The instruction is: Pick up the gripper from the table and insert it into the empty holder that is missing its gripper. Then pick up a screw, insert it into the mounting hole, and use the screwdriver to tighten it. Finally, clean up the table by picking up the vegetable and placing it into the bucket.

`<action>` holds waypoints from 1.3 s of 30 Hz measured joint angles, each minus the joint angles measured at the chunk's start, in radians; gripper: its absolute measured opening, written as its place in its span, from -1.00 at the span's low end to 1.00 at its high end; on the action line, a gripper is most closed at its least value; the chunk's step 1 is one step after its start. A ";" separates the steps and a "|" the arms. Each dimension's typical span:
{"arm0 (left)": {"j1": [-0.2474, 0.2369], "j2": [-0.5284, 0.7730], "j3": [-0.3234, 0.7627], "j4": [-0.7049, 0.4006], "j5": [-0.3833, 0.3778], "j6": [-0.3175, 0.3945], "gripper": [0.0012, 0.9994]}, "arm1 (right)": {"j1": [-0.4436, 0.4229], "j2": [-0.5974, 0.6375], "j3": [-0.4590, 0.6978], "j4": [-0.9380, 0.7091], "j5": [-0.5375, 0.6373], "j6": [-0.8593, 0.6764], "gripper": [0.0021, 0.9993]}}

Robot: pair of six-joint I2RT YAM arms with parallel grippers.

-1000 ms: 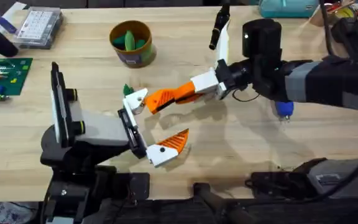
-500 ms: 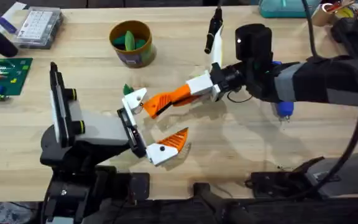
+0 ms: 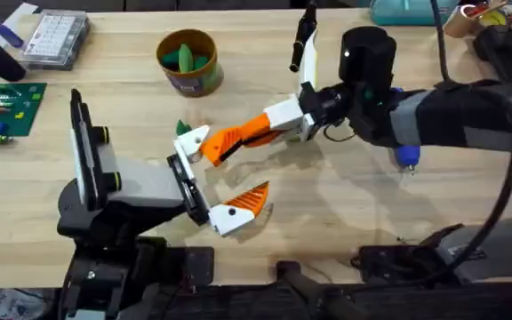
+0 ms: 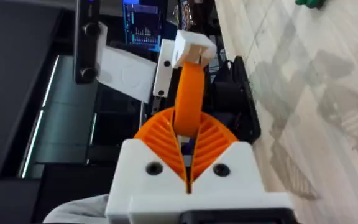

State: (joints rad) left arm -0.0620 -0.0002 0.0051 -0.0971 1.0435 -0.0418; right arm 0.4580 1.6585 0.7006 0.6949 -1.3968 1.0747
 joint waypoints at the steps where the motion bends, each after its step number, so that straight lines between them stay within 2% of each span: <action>1: 0.000 0.000 0.000 0.000 0.000 0.000 0.99 | 0.000 0.000 0.000 0.001 0.000 0.006 -0.99; 15: 0.000 0.000 0.000 0.000 0.000 0.000 0.99 | 0.001 0.000 0.000 0.003 0.008 0.048 -0.99; 28: 0.000 0.000 0.000 0.000 -0.004 0.000 0.99 | 0.029 0.000 -0.014 0.009 0.075 0.071 -0.99; 39: 0.000 0.000 0.000 0.000 -0.003 0.001 0.99 | 0.033 0.002 -0.051 0.246 0.143 0.209 -0.99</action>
State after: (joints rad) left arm -0.0620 -0.0002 0.0051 -0.0967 1.0404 -0.0411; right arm 0.4908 1.6600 0.6500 0.9413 -1.2536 1.2838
